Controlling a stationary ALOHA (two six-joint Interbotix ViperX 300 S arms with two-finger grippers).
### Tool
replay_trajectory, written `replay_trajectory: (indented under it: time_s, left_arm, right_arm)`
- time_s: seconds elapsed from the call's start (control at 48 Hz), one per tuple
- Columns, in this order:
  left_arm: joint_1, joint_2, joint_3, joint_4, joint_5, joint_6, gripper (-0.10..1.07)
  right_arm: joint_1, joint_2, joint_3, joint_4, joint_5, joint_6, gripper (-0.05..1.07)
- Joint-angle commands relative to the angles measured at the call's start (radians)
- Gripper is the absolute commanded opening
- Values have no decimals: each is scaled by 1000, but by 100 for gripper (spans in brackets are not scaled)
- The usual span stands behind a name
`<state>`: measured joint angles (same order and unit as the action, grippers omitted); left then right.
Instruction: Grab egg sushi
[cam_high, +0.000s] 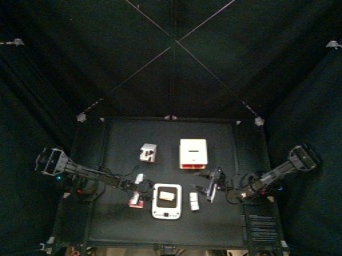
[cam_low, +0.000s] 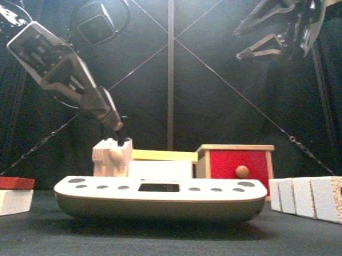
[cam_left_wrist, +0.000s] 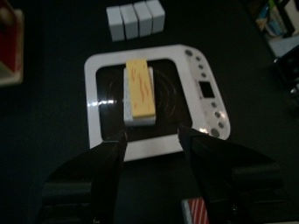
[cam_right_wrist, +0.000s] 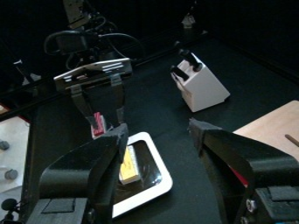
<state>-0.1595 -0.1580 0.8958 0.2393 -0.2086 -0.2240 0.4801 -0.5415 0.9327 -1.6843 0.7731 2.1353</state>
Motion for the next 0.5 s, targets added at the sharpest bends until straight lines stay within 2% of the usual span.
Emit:
replay_trajectory:
  time_s: [0.0, 0.271, 0.479]
  left_arm:
    - [3, 43, -44, 2, -35, 3, 86]
    - [31, 167, -140, -2, -34, 2, 86]
    - [40, 235, -176, -3, -28, 3, 86]
  right_arm:
    - [-3, -11, -9, -3, 3, 2, 91]
    - [-3, -9, -8, -3, 3, 0, 91]
    - [-3, -9, -6, -3, 3, 2, 91]
